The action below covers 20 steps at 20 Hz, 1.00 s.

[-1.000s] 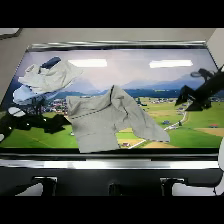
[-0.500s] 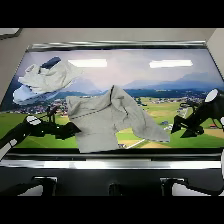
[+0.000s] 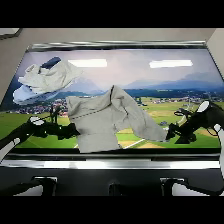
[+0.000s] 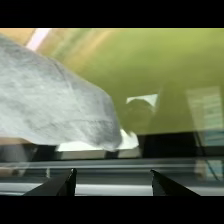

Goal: Fold the shirts.

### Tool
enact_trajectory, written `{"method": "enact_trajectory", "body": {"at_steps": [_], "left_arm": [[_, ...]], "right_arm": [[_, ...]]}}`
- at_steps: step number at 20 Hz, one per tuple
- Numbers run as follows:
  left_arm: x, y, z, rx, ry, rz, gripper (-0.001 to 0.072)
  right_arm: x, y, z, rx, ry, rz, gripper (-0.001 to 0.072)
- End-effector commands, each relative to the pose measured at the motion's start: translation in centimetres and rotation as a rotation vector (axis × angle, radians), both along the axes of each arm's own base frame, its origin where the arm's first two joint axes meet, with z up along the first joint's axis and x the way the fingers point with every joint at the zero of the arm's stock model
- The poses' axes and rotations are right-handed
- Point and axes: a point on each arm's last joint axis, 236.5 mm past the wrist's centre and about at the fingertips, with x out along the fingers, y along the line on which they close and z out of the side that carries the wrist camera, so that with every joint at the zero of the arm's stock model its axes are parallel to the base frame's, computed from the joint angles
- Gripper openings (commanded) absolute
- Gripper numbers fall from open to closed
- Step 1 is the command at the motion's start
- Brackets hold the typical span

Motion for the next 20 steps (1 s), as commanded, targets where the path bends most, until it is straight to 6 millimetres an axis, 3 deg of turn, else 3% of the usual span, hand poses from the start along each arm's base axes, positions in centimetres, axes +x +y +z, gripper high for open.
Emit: {"method": "enact_trajectory", "body": {"at_steps": [1,5,6,7,8,10,11,12,13,15,16,17,18,19,20], "left_arm": [[-0.2,-0.1,0.0,-0.003,0.006,-0.01,0.0085],[-0.2,-0.1,0.0,0.0,-0.01,-0.03,0.0085],[-0.2,-0.1,0.0,0.0,-0.01,-0.029,0.0085],[-0.2,0.0,0.0,0.001,-0.013,-0.031,0.0085],[-0.1,0.0,0.1,-0.002,-0.023,-0.049,0.0085],[0.8,0.7,1.3,-0.014,-0.037,-0.042,0.0043],[2.0,1.3,2.8,-0.022,-0.074,-0.04,0.0031],[3.6,1.8,5.0,-0.022,-0.146,-0.05,0.0031],[5.7,2.5,8.5,-0.014,-0.25,-0.051,0.0031],[9.5,4.0,19.5,0.032,-0.55,-0.043,0.003],[10.5,4.7,27.3,0.07,-0.747,-0.035,0.003],[10.2,5.4,35.5,0.116,-0.946,-0.02,0.003],[8.5,6.4,44.3,0.187,-1.159,0.004,0.003],[5.9,7.7,51.6,0.284,-1.335,0.045,0.003],[2.5,9.4,57.9,0.393,-1.467,0.134,0.003]], "right_arm": [[2.0,2.0,-1.4,0.059,-0.091,-0.091,0.0559],[2.3,1.1,-2.8,-0.004,-0.096,-0.169,0.0527],[2.6,1.0,-2.9,-0.011,-0.105,-0.184,0.0394],[2.7,1.0,-2.9,-0.011,-0.107,-0.191,0.0175],[2.5,1.1,-2.8,-0.007,-0.099,-0.189,0.0045],[1.8,1.7,-1.8,0.024,-0.068,-0.172,0.0043],[2.5,2.3,-0.5,0.057,-0.096,-0.165,0.0043],[4.0,3.0,1.4,0.097,-0.161,-0.167,0.0043],[6.2,3.6,4.1,0.132,-0.26,-0.175,0.0042],[12.3,4.3,13.3,0.181,-0.58,-0.208,0.004],[15.3,4.3,20.7,0.189,-0.812,-0.223,0.0041],[17.2,3.6,28.7,0.159,-1.056,-0.237,0.0042],[17.5,2.3,38.0,0.084,-1.324,-0.264,0.0042],[15.8,0.7,47.0,-0.025,-1.575,-0.298,0.0042],[12.7,-0.6,53.3,-0.13,-1.734,-0.343,0.0041]]}}
